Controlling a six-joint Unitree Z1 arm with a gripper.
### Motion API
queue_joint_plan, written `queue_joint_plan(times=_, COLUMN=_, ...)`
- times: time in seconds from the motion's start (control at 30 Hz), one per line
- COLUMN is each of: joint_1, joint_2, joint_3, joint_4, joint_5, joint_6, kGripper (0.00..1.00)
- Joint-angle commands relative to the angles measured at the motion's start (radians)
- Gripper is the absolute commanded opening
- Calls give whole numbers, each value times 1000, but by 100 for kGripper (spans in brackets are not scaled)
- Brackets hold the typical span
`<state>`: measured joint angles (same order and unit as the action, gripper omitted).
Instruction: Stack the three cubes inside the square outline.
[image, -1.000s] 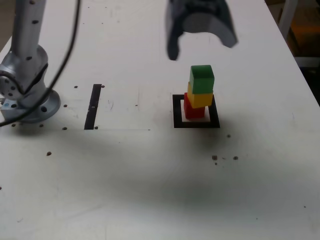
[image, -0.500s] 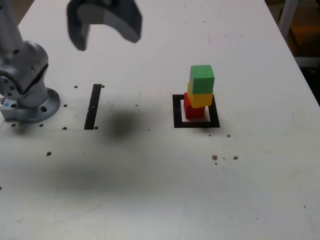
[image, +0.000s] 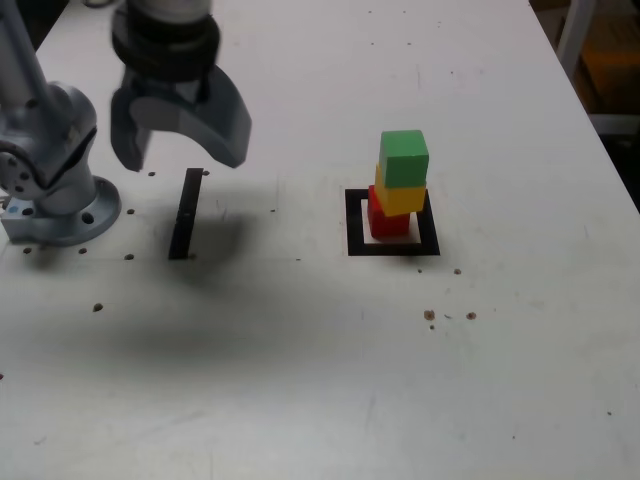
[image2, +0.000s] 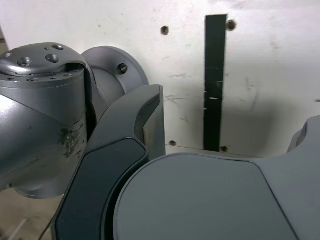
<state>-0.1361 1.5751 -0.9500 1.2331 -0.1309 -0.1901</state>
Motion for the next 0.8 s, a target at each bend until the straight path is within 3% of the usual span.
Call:
queue_joint_plan(times=0.0, joint_1=-5, joint_2=21, joint_3=14, joint_4=-1, joint_5=-9, joint_6=4, kGripper=100)
queue_joint_plan(times=0.17, joint_1=-12, joint_2=31, joint_3=41, joint_4=-30, joint_5=-22, joint_6=16, kGripper=100)
queue_joint_plan(times=0.47, joint_1=-14, joint_2=41, joint_3=96, joint_4=-95, joint_5=-13, joint_6=43, kGripper=100)
queue_joint_plan(times=0.77, joint_1=-16, joint_2=54, joint_3=94, joint_4=-101, joint_5=-11, joint_6=80, kGripper=99)
